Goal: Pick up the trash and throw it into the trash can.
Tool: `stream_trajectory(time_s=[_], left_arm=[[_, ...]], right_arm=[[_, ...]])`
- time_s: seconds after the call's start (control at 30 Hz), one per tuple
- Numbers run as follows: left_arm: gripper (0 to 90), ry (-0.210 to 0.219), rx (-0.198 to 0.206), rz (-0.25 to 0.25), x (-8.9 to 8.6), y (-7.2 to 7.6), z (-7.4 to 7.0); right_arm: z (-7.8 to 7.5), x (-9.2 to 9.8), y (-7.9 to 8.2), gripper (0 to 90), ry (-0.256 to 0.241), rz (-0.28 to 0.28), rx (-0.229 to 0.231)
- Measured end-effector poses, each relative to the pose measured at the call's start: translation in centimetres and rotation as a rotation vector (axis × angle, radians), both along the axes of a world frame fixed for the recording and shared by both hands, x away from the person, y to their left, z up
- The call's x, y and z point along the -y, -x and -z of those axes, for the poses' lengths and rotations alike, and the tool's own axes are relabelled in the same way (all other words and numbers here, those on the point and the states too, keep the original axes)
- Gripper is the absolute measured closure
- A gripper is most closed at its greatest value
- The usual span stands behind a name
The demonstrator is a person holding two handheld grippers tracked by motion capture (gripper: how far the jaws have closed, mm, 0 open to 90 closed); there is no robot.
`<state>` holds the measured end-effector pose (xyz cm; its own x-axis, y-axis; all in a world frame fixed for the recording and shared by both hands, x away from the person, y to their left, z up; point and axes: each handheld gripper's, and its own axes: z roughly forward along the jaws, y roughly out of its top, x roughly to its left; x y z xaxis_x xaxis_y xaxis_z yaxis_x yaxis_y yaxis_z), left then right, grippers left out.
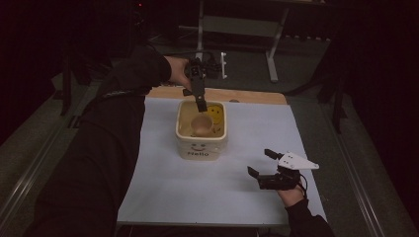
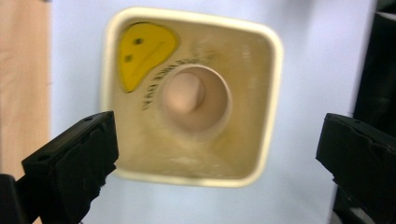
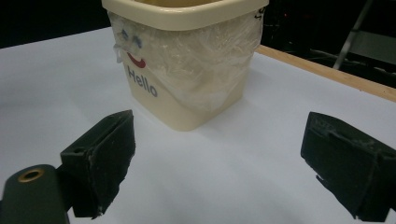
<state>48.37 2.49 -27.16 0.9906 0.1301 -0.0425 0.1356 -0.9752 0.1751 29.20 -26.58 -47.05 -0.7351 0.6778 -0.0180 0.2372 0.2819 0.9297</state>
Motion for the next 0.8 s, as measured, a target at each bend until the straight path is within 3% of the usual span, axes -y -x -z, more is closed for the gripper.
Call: stream_trajectory(time_s=[0.5, 0.8], left_arm=[[0.3, 0.027, 0.008, -0.011, -1.6, 1.0, 0.8], [0.3, 0.059, -0.009, -0.029, -3.0, 1.8, 1.1]], right_arm=[[0.0, -0.1, 0.0, 10.1, 0.004, 0.001, 0.0], [0.0, -0.4, -0.2, 10.1, 0.01, -0.006, -0.002]])
